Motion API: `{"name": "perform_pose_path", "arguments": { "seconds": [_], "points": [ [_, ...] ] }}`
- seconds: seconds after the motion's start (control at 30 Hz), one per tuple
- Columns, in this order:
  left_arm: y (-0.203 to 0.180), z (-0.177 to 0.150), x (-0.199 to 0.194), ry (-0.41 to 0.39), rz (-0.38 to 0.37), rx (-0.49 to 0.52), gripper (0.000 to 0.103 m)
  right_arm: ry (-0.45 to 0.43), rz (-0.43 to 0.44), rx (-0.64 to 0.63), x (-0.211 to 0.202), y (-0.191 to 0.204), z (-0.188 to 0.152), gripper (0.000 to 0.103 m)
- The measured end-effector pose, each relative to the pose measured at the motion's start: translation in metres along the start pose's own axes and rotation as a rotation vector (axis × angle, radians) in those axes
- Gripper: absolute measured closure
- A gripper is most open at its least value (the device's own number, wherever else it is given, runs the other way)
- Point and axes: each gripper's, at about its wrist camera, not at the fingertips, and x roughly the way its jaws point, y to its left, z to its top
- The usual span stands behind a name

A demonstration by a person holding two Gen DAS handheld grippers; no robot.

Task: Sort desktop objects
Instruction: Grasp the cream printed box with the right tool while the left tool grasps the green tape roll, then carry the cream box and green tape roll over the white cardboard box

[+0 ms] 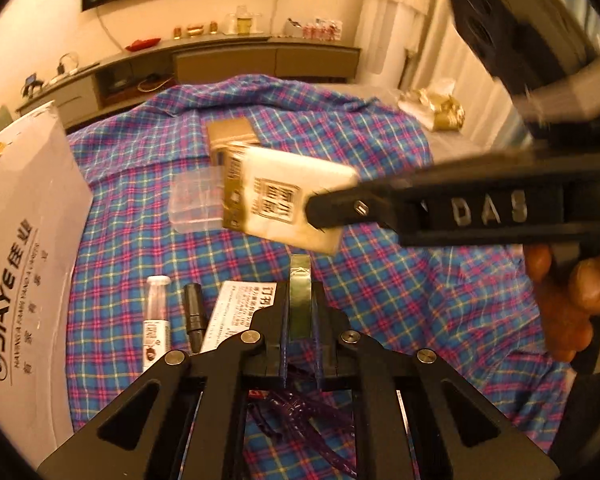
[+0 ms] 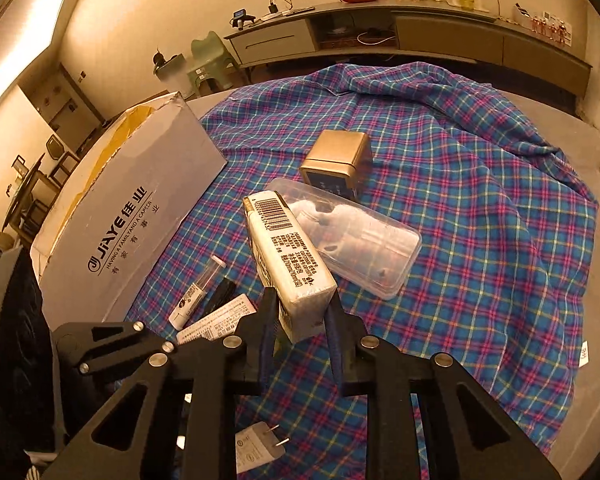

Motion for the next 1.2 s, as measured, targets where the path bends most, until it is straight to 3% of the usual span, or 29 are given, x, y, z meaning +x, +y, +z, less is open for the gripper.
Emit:
{"name": "perform_pose_path", "arguments": {
  "seconds": [0.2, 0.43, 0.8, 1.2],
  "points": [
    [0.018, 0.005, -0.028, -0.035, -0.049, -0.095, 0.093, -0.051, 0.026, 0.032, -0.018, 0.000, -0.009, 0.079],
    [0.029, 0.003, -0.063, -0.086, -0.065, -0.126, 0.093, -0.096, 0.053, 0.044, -0.034, 0.014, -0.017, 0.079],
    [0.050, 0.005, -0.113, -0.183, -0.008, -0.143, 0.093, -0.183, 0.080, 0.064, -0.056, 0.061, -0.026, 0.079],
    [0.090, 0.004, -0.156, -0.258, 0.065, -0.201, 0.093, -0.260, 0.026, -0.052, -0.077, 0.145, -0.017, 0.079]
  ]
}}
